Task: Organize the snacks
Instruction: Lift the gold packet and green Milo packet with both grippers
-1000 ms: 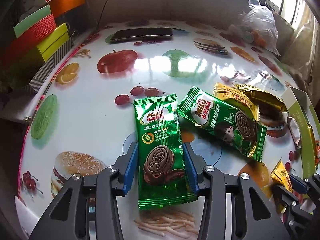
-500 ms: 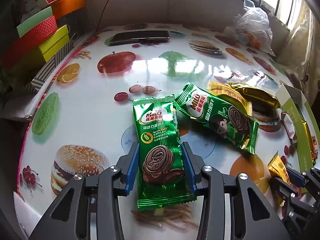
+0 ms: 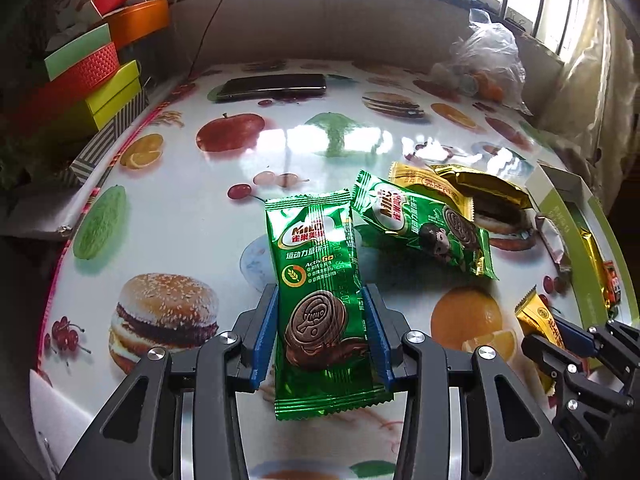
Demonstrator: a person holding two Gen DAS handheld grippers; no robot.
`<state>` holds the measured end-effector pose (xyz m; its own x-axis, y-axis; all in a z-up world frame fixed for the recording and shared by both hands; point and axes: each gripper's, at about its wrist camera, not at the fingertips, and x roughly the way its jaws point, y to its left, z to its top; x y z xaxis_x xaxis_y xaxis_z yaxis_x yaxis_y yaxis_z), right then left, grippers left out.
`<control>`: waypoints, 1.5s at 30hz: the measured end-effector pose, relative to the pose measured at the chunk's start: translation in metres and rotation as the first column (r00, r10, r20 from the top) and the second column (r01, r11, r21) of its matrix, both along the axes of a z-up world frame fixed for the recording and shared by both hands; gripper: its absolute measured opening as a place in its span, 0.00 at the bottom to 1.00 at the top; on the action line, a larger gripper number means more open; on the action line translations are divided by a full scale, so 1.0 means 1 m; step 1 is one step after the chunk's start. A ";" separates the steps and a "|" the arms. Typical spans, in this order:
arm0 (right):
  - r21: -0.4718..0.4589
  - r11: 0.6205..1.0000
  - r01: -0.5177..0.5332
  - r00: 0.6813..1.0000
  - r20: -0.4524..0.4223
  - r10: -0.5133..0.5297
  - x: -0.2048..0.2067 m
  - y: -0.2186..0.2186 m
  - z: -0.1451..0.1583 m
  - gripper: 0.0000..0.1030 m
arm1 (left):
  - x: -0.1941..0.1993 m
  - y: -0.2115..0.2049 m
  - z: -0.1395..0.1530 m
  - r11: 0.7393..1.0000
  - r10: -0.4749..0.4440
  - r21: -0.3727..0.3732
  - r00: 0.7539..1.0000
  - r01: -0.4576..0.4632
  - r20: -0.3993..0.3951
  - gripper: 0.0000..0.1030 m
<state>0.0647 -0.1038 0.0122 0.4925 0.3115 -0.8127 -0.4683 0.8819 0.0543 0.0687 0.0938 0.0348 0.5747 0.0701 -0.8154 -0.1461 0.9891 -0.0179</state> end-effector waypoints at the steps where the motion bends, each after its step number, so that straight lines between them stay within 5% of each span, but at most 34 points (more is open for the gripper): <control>1: 0.001 1.000 -0.003 1.000 0.002 0.003 -0.001 0.001 0.001 0.21 | -0.002 0.002 0.001 1.000 0.006 0.000 1.000 -0.006 0.002 0.41; 15: 0.008 1.000 -0.020 0.999 0.046 0.020 -0.014 0.011 0.018 0.21 | -0.024 0.014 0.023 1.000 0.026 -0.002 0.999 -0.026 0.047 0.41; 45: 0.075 0.985 0.158 0.976 0.143 -0.167 -0.027 -0.067 0.068 0.21 | -0.008 -0.096 0.069 0.969 -0.229 -0.059 0.963 0.239 0.143 0.41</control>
